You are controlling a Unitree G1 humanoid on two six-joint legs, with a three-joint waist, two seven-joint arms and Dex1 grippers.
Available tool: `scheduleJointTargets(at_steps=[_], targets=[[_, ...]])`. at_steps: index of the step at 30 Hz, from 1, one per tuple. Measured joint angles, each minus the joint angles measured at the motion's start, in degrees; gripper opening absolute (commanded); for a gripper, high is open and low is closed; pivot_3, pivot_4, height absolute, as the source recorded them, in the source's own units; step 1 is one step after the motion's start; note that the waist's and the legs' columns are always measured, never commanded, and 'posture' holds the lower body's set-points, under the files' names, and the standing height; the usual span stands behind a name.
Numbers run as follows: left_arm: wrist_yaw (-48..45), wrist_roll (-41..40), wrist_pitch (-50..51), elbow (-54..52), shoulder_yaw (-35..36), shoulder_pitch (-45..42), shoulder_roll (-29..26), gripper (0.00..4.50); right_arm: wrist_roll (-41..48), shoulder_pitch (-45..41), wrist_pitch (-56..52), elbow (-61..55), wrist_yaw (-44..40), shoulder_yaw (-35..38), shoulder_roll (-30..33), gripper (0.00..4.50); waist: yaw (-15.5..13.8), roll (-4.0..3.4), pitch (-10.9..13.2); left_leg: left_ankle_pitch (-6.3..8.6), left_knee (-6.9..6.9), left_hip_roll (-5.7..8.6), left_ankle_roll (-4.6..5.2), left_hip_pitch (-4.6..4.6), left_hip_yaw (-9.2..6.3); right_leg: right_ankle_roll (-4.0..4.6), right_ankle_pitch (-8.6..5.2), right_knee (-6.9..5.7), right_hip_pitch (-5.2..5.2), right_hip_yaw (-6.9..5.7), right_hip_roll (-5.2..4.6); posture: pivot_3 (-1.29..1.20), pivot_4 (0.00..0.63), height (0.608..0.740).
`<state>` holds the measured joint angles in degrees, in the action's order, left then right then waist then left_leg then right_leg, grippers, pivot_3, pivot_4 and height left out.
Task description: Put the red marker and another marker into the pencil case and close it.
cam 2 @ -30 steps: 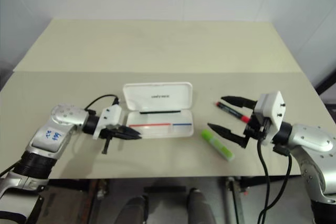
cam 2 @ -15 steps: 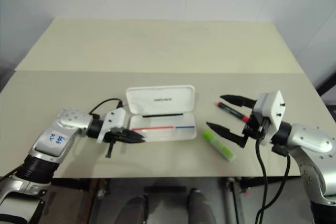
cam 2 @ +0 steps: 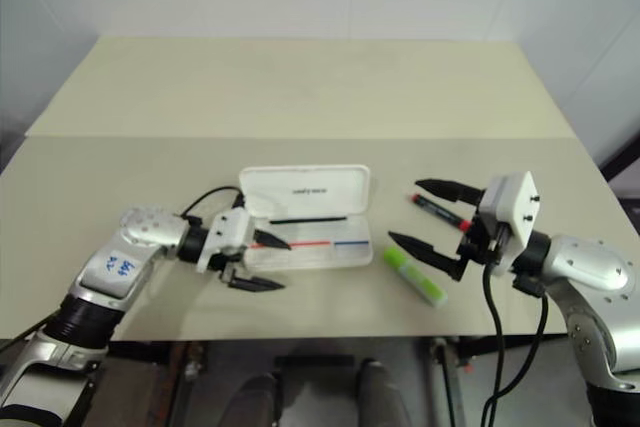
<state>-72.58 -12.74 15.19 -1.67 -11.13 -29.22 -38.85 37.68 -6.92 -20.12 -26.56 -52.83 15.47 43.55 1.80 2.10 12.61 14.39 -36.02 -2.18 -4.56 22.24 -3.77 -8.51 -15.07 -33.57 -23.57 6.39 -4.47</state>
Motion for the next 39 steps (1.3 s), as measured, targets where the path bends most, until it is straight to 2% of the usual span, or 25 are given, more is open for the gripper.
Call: scheduleJointTargets(at_steps=[5,9,12,17,25,39], targets=[[-1.0,-5.0,1.2,-3.4,4.8,0.6,-2.2,3.58,0.0,-1.0,0.0,1.4,-0.5,-1.5,-0.9,4.50,0.0,0.00,0.0,0.00,0.00,0.00,0.00,0.00,0.00,0.00,0.00,0.01,0.00,0.00,0.00,0.00,0.150,0.740],[-1.7,-11.1,3.9,-7.4,10.0,4.3,-3.8,4.47,-0.3,-2.1,0.1,4.0,-1.5,-2.5,-1.3,4.50,0.2,0.00,0.0,0.00,0.03,-0.01,0.00,0.00,0.00,0.00,0.00,-0.02,-0.01,0.00,0.00,0.00,0.150,0.740],[-1.3,-15.2,6.3,-10.6,13.8,6.9,-5.2,4.47,-0.8,-3.3,0.2,5.7,-2.2,-3.8,-1.5,4.50,0.2,0.00,0.0,0.00,0.02,-0.01,0.00,-0.03,0.00,0.02,-0.01,-0.04,-0.01,0.00,0.00,0.00,0.150,0.740],[2.3,-17.5,7.0,-11.9,18.0,9.3,-4.8,4.47,-2.5,-4.7,1.3,10.5,-3.3,-4.0,-1.5,4.50,0.1,0.00,0.0,0.00,-0.04,-0.01,0.00,-0.02,0.00,0.01,0.00,0.01,0.02,0.00,0.00,0.00,0.150,0.740],[6.5,-25.6,13.3,-13.7,23.7,9.3,-5.0,4.47,-11.2,-11.5,4.9,31.5,-5.9,-4.4,2.4,4.50,0.3,-0.01,0.0,0.00,0.01,-0.01,0.00,-0.03,0.01,0.02,-0.01,0.01,0.00,0.00,0.00,0.00,0.150,0.740],[4.2,-27.6,14.8,-9.6,23.3,4.7,-7.8,4.47,-20.8,-21.4,13.3,59.0,-11.6,-8.9,1.8,4.50,1.7,-0.01,0.0,-0.01,0.01,0.00,0.00,-0.04,0.02,-0.07,0.04,-0.05,0.01,0.00,0.00,0.00,0.150,0.740]])
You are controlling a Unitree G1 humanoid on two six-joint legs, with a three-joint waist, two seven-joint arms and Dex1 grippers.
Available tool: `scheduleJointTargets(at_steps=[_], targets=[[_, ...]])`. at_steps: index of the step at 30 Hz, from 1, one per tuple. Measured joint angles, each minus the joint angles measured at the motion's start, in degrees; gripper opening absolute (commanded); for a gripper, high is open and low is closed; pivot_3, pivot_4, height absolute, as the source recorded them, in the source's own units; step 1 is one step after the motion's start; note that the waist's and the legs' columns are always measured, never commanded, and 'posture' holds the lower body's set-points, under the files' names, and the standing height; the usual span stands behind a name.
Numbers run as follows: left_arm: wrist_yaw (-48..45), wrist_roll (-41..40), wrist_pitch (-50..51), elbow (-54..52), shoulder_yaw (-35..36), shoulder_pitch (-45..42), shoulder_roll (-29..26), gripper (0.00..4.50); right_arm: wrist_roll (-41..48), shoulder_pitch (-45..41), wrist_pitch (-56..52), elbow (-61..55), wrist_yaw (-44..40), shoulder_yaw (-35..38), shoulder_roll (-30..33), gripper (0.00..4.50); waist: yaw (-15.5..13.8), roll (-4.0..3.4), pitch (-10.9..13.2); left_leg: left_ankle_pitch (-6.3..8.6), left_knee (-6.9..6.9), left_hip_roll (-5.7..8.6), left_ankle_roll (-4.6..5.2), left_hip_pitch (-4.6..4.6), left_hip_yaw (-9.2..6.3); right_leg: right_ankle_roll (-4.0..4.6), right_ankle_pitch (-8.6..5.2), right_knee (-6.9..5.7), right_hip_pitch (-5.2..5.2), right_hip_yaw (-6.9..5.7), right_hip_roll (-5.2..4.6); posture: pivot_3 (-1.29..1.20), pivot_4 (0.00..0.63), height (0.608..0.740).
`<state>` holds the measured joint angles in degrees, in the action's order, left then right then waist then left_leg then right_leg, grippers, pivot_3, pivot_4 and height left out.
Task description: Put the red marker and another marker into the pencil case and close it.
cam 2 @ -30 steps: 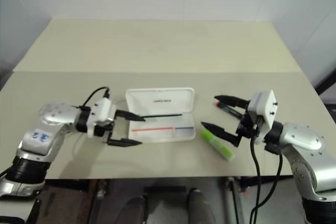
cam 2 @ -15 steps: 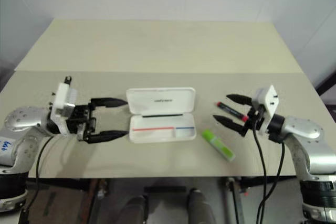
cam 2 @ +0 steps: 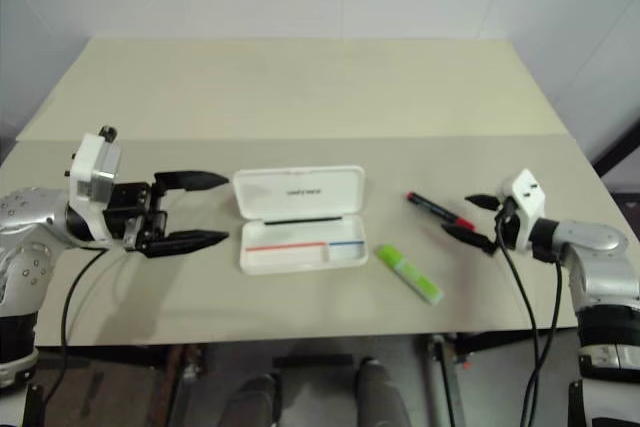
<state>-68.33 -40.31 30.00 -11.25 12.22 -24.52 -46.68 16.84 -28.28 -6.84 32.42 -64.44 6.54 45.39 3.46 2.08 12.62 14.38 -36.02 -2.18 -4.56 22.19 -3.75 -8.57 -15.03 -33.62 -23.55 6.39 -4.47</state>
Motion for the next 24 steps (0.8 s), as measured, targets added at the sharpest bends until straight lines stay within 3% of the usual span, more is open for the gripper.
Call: scheduleJointTargets(at_steps=[6,9,18,19,24], targets=[[0.3,0.0,0.0,0.0,-1.3,-1.1,0.1,4.47,-2.9,-3.8,4.5,9.5,-0.1,-0.6,-1.9,4.50,0.2,0.00,0.0,0.00,0.02,0.00,0.00,-0.02,0.00,-0.17,0.09,-0.11,-0.01,0.00,0.00,0.00,0.150,0.740],[0.7,0.0,0.0,0.0,-1.6,-2.0,0.3,4.50,-3.8,-5.6,6.1,12.6,0.2,-0.6,-2.9,3.88,0.7,0.01,0.0,-0.01,-0.04,0.00,-0.02,-0.06,-0.01,-0.16,0.09,-0.10,0.06,0.00,0.00,0.00,0.150,0.740],[1.1,0.1,-0.2,0.0,-2.0,-2.1,0.5,4.50,-4.5,-6.8,8.1,14.6,-1.4,-0.6,-4.1,0.72,1.4,0.01,0.0,-0.02,-0.05,0.00,-0.03,-0.12,-0.02,-0.24,0.13,-0.15,0.11,0.01,0.01,0.00,0.150,0.740],[1.0,0.1,-0.3,0.0,-2.0,-2.0,0.5,4.50,-4.5,-6.7,8.1,14.4,-1.6,-0.6,-4.1,0.55,1.4,0.01,0.0,-0.02,-0.05,0.00,-0.03,-0.12,-0.02,-0.24,0.13,-0.16,0.11,0.01,0.00,0.00,0.150,0.740],[0.5,0.5,-1.6,0.5,-2.0,-1.1,0.5,4.50,-4.8,-6.0,8.1,12.5,-1.7,-0.6,-4.1,0.55,1.5,0.01,0.0,-0.03,-0.01,0.00,-0.04,-0.12,-0.02,-0.24,0.13,-0.17,0.08,0.01,0.01,0.00,0.150,0.740]])
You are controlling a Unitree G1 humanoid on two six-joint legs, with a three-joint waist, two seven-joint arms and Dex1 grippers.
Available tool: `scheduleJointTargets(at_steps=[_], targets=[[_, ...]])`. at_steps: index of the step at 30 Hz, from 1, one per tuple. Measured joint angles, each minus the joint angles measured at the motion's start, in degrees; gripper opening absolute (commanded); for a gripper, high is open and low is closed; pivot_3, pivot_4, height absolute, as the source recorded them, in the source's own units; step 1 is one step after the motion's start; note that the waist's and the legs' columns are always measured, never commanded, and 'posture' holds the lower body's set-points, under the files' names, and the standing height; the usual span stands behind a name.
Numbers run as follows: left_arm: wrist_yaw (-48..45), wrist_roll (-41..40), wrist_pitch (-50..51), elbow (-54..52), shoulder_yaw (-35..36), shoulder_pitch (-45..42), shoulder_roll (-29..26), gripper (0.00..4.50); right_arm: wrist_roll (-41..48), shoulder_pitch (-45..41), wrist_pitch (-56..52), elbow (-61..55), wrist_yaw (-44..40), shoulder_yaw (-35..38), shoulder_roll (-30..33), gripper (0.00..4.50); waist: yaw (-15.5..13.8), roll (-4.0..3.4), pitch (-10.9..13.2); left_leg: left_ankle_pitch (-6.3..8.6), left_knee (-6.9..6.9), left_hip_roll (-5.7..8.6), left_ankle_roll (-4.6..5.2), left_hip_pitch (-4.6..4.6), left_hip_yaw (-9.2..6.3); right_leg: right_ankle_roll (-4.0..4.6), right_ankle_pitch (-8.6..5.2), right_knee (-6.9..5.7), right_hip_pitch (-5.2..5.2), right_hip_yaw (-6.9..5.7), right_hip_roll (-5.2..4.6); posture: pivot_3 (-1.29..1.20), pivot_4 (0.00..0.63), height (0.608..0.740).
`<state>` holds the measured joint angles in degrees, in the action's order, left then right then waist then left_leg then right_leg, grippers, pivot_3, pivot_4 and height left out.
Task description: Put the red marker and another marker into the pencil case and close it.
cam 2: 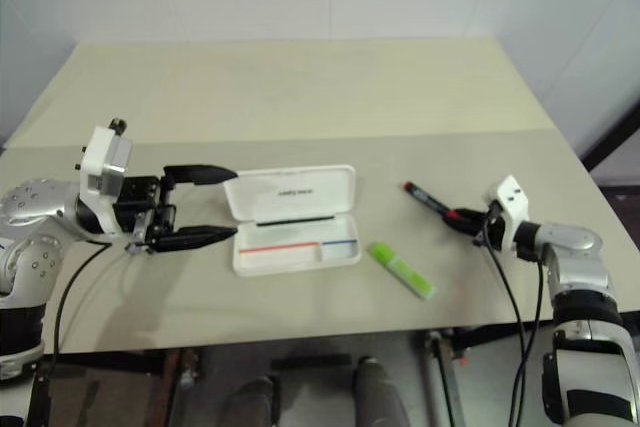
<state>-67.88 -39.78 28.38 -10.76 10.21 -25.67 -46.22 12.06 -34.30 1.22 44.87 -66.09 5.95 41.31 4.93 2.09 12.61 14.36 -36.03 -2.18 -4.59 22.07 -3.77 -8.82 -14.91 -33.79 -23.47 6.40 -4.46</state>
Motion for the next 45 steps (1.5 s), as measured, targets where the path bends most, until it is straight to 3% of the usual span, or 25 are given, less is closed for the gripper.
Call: scheduleJointTargets(at_steps=[7,14,20,25,31,35,45], targets=[[-3.3,4.0,-6.5,3.4,0.5,4.1,-1.7,4.50,1.3,3.5,-0.1,-15.2,-6.6,-1.0,2.4,0.55,-0.1,-0.11,0.1,0.01,0.10,0.00,-0.01,0.04,0.00,-0.55,0.25,-0.06,-0.13,0.00,0.00,0.00,0.150,0.740],[-4.4,5.3,-10.6,4.7,3.5,8.8,-3.6,4.50,6.6,7.4,-6.0,-34.6,-12.7,-1.5,5.7,0.55,-0.3,-0.11,0.1,0.04,0.10,0.00,-0.03,0.09,-0.01,-0.34,0.12,-0.04,-0.15,0.00,0.00,0.00,0.150,0.740],[-4.4,6.0,-12.1,4.7,4.9,10.9,-4.0,4.50,9.4,5.1,-12.5,-46.4,-13.0,-7.2,3.7,0.55,-0.1,-0.10,0.1,0.03,0.01,-0.01,-0.03,0.06,-0.01,0.27,-0.21,-0.05,-0.14,0.00,0.00,0.00,0.150,0.740],[-4.0,6.0,-12.3,4.4,4.9,11.7,-3.9,4.50,6.1,-0.5,-11.2,-44.1,-13.1,-15.0,-1.7,0.55,-0.2,-0.08,0.1,0.01,0.00,-0.01,-0.01,0.08,0.00,0.30,-0.21,-0.05,-0.14,-0.01,0.00,0.00,0.150,0.740],[-2.9,6.0,-12.3,4.0,4.8,12.2,-3.8,4.50,-0.6,-9.3,-5.0,-31.8,-12.4,-21.2,-10.0,0.55,-0.2,-0.08,0.1,0.02,0.09,-0.01,-0.02,0.09,-0.01,0.05,-0.08,-0.14,-0.21,-0.01,0.00,0.00,0.150,0.740],[-2.6,6.0,-12.3,3.7,4.6,12.3,-3.6,4.50,-3.4,-13.3,-1.5,-23.6,-12.4,-22.7,-13.2,0.55,-0.2,-0.08,0.1,0.04,0.18,-0.01,-0.04,0.10,-0.02,-0.44,0.18,-0.18,-0.26,-0.04,0.00,0.00,0.150,0.740],[-0.4,6.0,-12.2,1.3,4.5,13.3,-2.4,4.50,-9.3,-18.0,6.7,-9.0,-12.6,-24.1,-18.2,0.55,-0.1,-0.09,0.1,0.05,0.34,-0.01,-0.04,0.09,-0.03,-0.44,0.17,-0.15,-0.29,-0.06,0.00,0.00,0.150,0.740]])
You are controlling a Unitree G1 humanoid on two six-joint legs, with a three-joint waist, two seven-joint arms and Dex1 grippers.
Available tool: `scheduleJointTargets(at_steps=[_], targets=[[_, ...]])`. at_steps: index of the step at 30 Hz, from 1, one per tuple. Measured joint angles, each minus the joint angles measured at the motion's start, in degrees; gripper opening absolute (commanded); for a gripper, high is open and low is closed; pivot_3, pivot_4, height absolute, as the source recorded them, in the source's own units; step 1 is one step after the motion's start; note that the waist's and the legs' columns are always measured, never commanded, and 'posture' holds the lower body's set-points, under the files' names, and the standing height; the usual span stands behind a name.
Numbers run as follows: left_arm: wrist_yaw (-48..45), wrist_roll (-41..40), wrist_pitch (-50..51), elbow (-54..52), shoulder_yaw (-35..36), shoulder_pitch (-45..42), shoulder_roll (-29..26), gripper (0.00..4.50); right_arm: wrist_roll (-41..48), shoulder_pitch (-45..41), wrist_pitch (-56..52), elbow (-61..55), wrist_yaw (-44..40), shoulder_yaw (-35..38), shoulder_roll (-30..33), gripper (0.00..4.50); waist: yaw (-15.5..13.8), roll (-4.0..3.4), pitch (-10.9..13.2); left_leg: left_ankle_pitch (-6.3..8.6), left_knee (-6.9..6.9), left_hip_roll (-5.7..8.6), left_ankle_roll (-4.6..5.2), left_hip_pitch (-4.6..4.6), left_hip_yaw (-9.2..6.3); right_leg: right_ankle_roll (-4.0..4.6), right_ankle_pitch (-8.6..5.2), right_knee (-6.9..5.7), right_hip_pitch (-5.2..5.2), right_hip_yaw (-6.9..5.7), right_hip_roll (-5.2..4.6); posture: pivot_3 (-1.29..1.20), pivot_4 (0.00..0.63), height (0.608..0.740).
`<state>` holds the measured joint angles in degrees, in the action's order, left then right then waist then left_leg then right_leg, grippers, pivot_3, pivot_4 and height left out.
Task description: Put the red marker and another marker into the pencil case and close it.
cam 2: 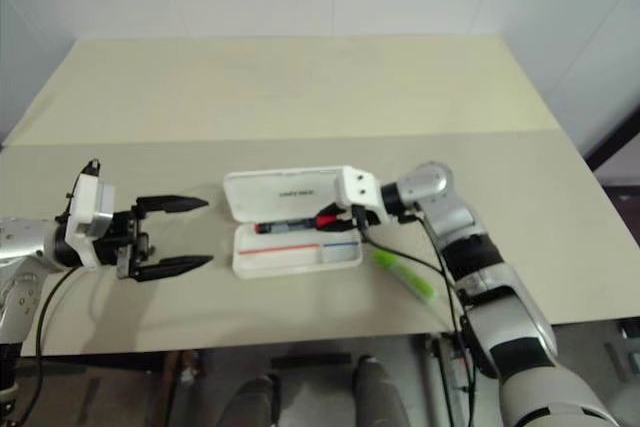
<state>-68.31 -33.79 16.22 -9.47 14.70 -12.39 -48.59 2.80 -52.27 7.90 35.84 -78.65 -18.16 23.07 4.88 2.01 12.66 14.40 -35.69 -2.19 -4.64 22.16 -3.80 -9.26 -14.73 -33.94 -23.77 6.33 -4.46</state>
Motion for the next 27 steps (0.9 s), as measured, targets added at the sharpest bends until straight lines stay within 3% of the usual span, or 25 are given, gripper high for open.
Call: scheduleJointTargets(at_steps=[9,17,22,27], targets=[[0.9,0.0,0.1,-1.1,0.0,0.0,0.2,4.50,-2.2,-0.7,1.9,3.9,0.3,0.0,-1.8,0.55,0.2,0.00,0.0,0.00,0.00,0.00,0.00,-0.05,0.00,0.00,0.00,-0.06,0.00,0.00,0.00,0.00,0.150,0.740],[1.1,0.0,0.1,-1.1,0.0,-0.2,0.2,4.50,-1.7,-1.3,3.2,4.3,1.1,1.2,-2.6,3.01,0.4,0.01,0.0,-0.01,-0.01,-0.01,-0.01,-0.08,0.00,0.00,0.00,-0.13,0.01,-0.01,0.01,0.00,0.150,0.740],[1.1,0.0,0.2,-1.0,-0.1,-0.6,0.2,4.50,1.7,-1.0,-0.8,-3.6,0.8,1.9,-3.1,3.01,0.3,0.00,0.0,-0.02,0.00,-0.01,-0.01,-0.06,-0.01,0.00,0.00,-0.13,-0.02,-0.01,0.01,0.00,0.150,0.740],[1.1,0.0,0.3,-1.0,-1.1,-1.2,0.9,4.50,8.3,4.0,-12.2,-20.0,2.1,5.2,-1.9,3.01,-0.3,0.00,0.0,-0.01,0.05,-0.01,-0.02,0.01,-0.09,0.01,-0.04,-0.10,-0.02,-0.04,0.01,0.00,0.150,0.740]])
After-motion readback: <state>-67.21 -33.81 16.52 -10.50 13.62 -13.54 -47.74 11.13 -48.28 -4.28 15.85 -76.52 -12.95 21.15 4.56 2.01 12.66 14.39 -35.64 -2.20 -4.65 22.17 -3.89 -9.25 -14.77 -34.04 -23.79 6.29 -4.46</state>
